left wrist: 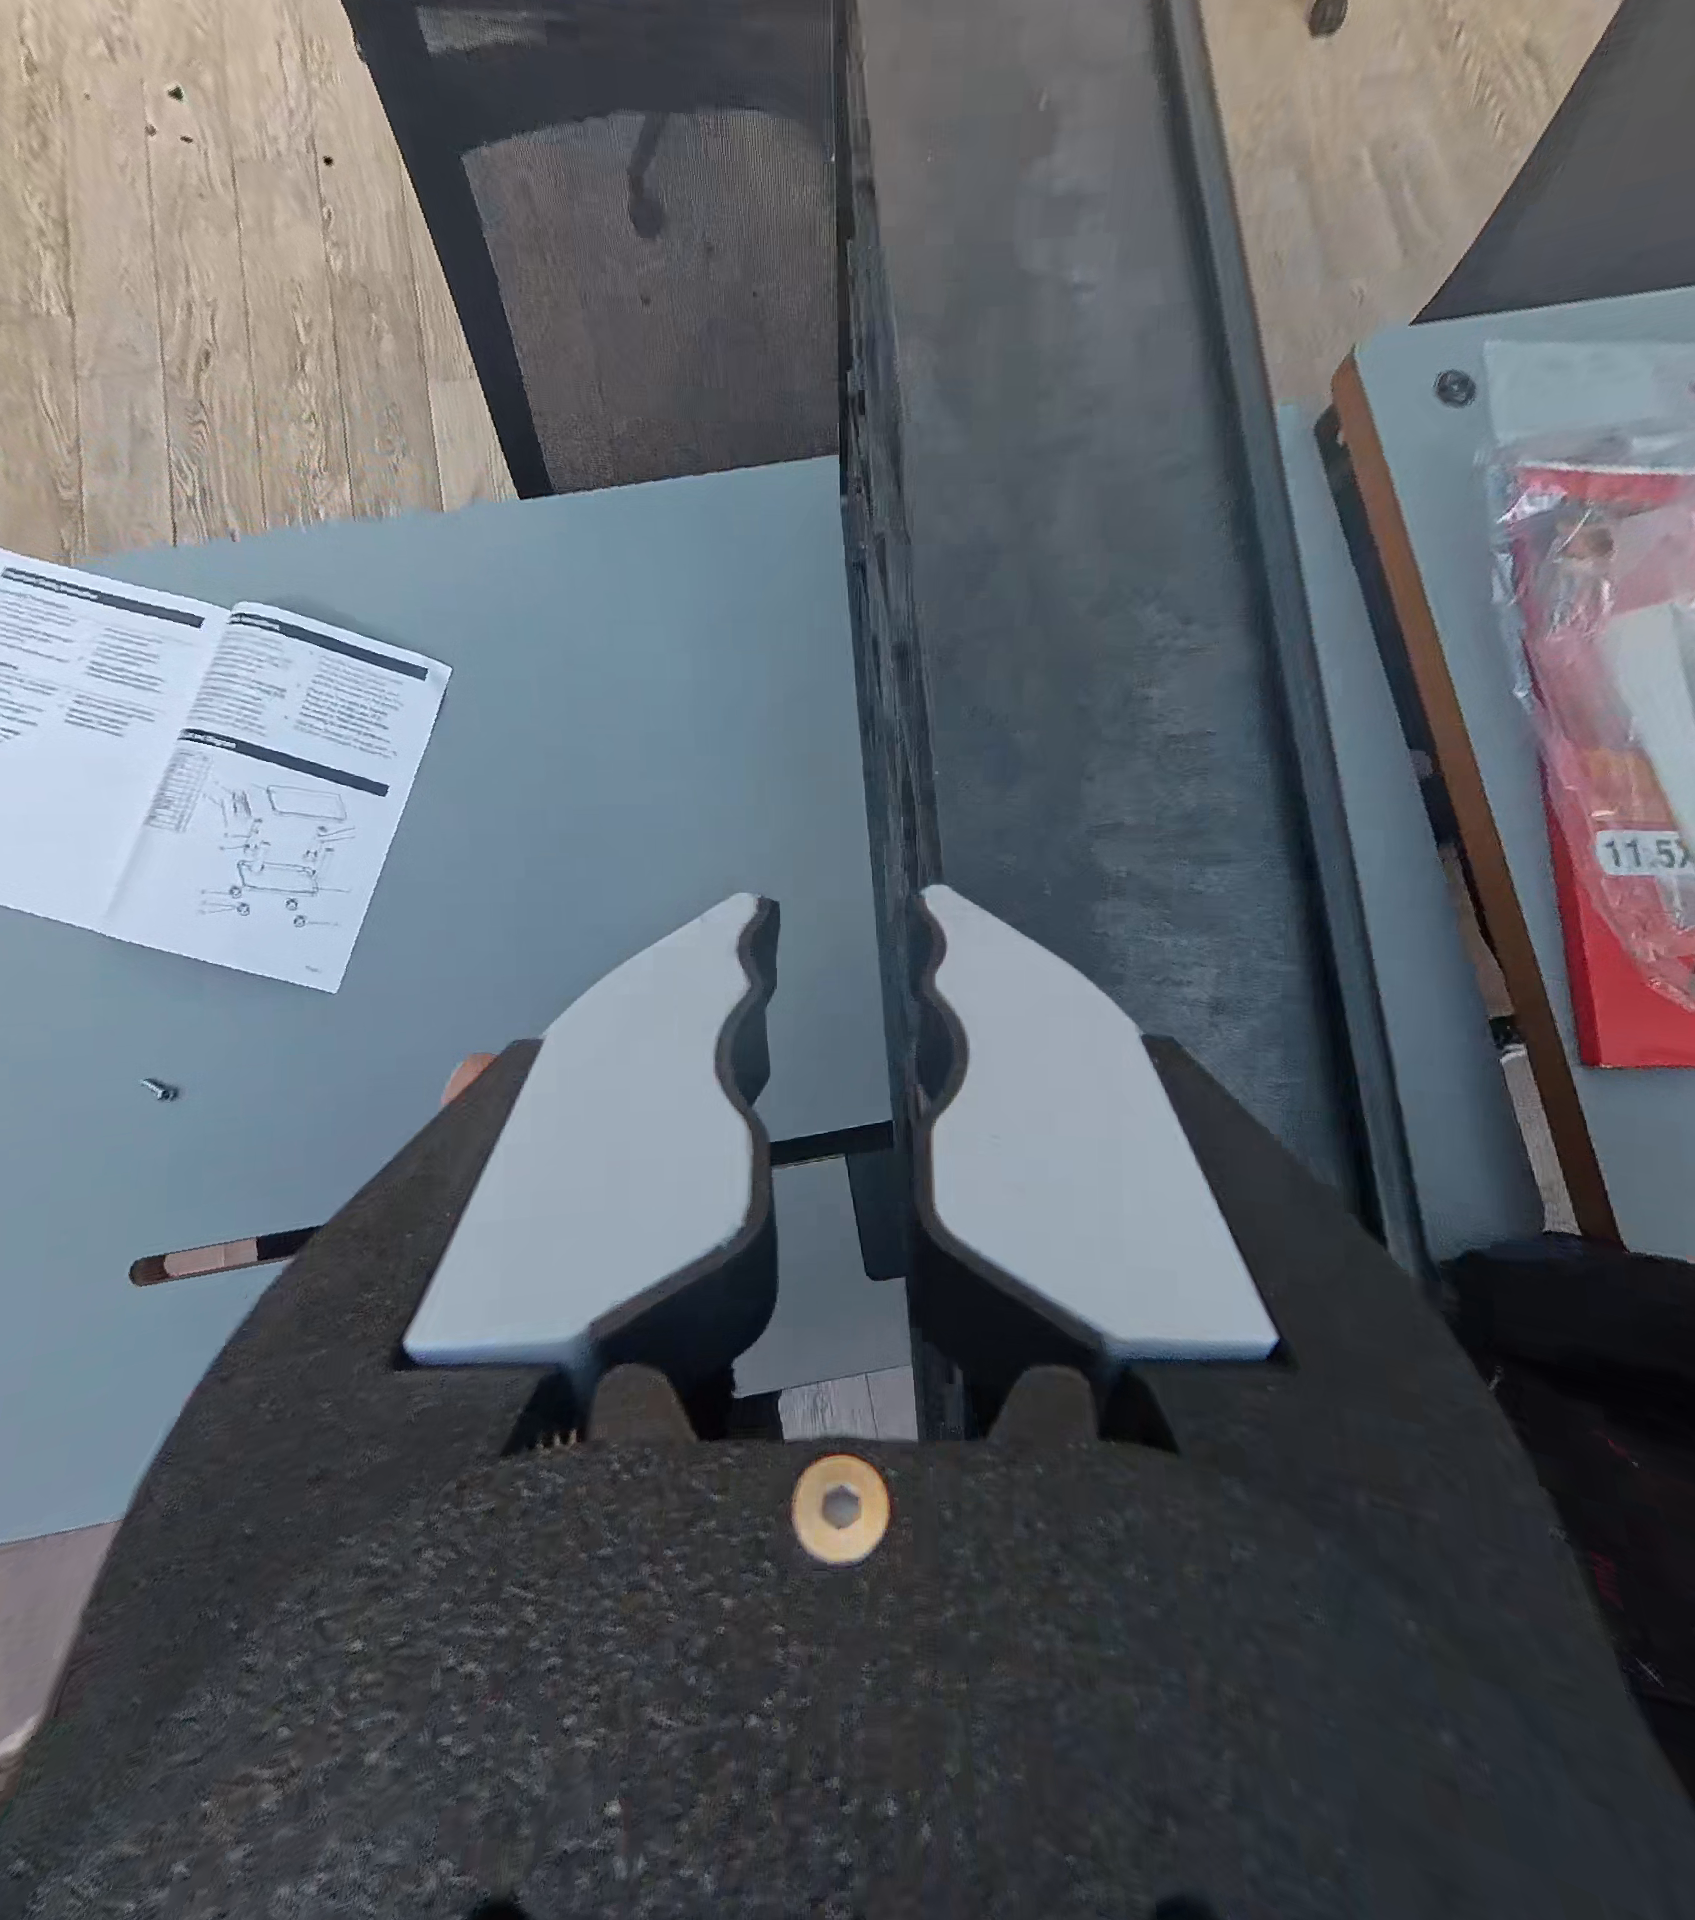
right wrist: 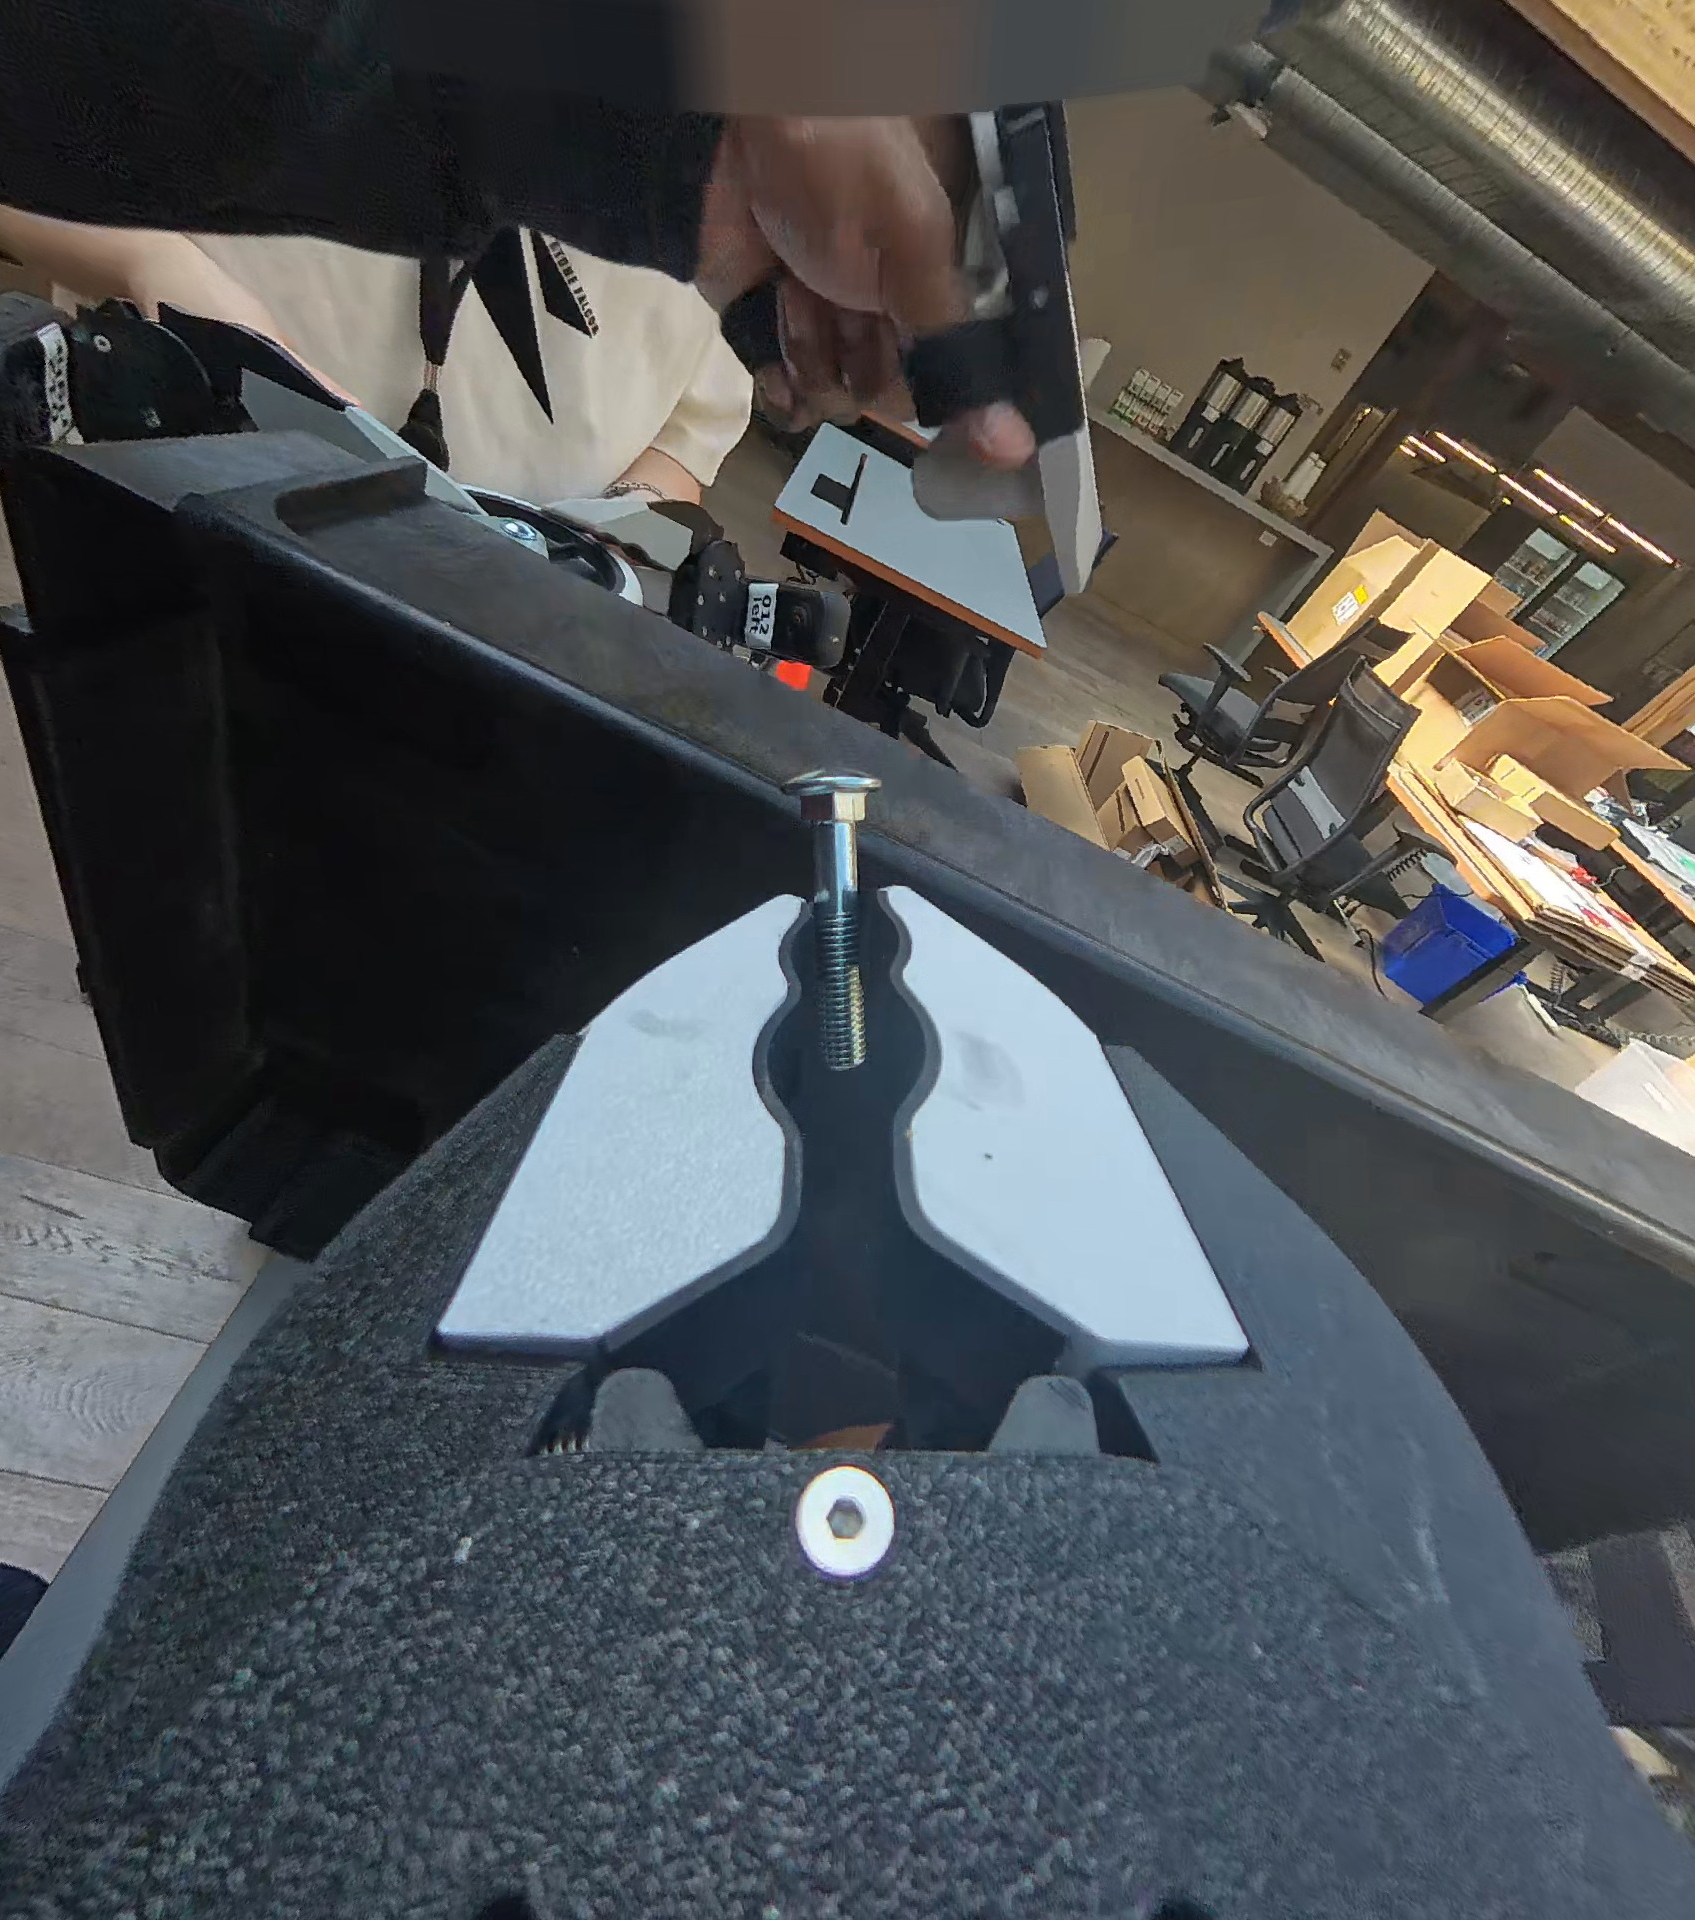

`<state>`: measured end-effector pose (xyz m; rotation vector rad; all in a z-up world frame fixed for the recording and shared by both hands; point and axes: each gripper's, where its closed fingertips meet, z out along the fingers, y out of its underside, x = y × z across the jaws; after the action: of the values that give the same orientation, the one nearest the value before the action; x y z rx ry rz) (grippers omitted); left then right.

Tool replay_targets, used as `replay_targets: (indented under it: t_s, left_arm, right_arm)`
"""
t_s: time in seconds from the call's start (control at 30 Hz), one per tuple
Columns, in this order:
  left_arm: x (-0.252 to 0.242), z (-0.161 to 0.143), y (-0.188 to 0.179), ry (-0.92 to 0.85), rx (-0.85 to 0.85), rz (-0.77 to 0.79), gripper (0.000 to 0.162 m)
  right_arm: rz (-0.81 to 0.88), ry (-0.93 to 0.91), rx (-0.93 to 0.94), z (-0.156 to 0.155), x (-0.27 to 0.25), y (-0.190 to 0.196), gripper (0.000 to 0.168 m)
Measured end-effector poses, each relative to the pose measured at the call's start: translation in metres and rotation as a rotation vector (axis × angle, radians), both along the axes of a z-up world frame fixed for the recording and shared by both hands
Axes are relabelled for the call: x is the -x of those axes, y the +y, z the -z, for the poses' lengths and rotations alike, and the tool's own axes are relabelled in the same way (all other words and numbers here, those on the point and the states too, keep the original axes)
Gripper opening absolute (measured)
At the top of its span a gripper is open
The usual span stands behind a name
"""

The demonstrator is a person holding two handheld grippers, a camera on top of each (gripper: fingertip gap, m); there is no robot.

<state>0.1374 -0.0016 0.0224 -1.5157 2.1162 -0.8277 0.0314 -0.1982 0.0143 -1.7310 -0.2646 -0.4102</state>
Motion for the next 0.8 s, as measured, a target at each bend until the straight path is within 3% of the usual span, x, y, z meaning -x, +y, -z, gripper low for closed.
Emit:
replay_targets:
  t_s: [0.13,0.27,0.43,0.57,0.67,0.8]
  left_arm:
    - [-0.061,0.065,0.017,0.156,-0.04,0.01,0.024]
    - [-0.105,0.152,0.061,0.353,-0.166,0.025,0.024]
    - [-0.124,0.283,0.105,0.579,-0.233,0.112,0.024]
    - [-0.106,0.38,0.131,0.678,-0.245,0.113,0.028]
    - [-0.087,0.427,0.16,0.74,-0.256,0.029,0.028]
    - [-0.079,0.451,0.186,0.756,-0.145,-0.19,0.028]
  right_arm:
    - [0.025,0.029,-0.01,0.005,-0.007,-0.013,0.007]
    - [0.055,0.069,-0.005,0.013,-0.015,-0.027,0.007]
    - [0.167,0.105,0.056,0.026,-0.035,-0.041,0.007]
    - [0.335,0.151,0.09,0.028,-0.057,-0.06,0.007]
    - [0.436,0.2,0.12,0.039,-0.071,-0.073,0.007]
    - [0.497,0.263,0.147,0.051,-0.085,-0.08,0.007]
